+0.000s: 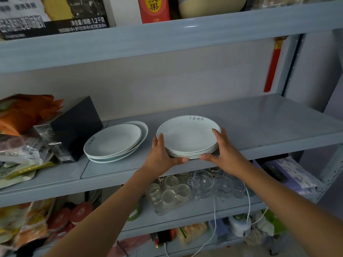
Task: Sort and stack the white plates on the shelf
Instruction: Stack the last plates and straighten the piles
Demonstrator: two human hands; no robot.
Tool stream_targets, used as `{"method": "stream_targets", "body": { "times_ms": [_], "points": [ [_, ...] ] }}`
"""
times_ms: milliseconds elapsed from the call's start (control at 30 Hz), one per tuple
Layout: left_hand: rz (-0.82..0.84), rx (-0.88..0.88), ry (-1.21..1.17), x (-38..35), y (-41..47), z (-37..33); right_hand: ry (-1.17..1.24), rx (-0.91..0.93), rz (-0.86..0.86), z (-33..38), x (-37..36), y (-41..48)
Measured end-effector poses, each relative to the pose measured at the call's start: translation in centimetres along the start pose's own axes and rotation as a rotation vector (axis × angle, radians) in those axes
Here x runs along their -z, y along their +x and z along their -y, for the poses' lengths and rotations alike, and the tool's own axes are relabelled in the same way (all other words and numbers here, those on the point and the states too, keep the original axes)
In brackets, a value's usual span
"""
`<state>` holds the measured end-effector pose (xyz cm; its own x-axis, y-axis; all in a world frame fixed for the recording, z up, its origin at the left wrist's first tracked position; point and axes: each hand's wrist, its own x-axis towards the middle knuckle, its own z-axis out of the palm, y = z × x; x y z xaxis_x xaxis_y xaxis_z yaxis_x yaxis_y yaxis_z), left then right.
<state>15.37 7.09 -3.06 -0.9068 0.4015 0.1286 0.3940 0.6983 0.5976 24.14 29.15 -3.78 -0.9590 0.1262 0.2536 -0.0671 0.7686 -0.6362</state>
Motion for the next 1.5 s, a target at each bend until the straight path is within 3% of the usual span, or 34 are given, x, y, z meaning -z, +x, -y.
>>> {"method": "stream_targets", "body": {
  "times_ms": [600,733,867,1067,1267,1500],
  "points": [
    [0.034,0.037,-0.055,0.5,0.3,-0.2,0.036,-0.041,0.002,-0.9,-0.3,0.8],
    [0.054,-0.005,-0.094,3.0,-1.2,0.0,0.097,-0.023,-0.169,0.5,0.0,1.7],
    [-0.161,0.014,-0.147,8.2,-3.1,0.7,0.128,0.012,-0.315,6.7,0.0,4.4],
    [-0.429,0.294,-0.321,15.1,-3.8,5.0,0.11,0.026,-0.048,16.1,-4.5,13.2],
    [-0.449,0.635,-0.628,18.1,-2.3,8.6,0.117,-0.111,0.164,19.1,-8.8,18.2],
    [-0.433,0.707,-0.755,17.4,-0.2,10.8,0.143,-0.213,0.228,19.1,-11.6,21.0]
  ]
}}
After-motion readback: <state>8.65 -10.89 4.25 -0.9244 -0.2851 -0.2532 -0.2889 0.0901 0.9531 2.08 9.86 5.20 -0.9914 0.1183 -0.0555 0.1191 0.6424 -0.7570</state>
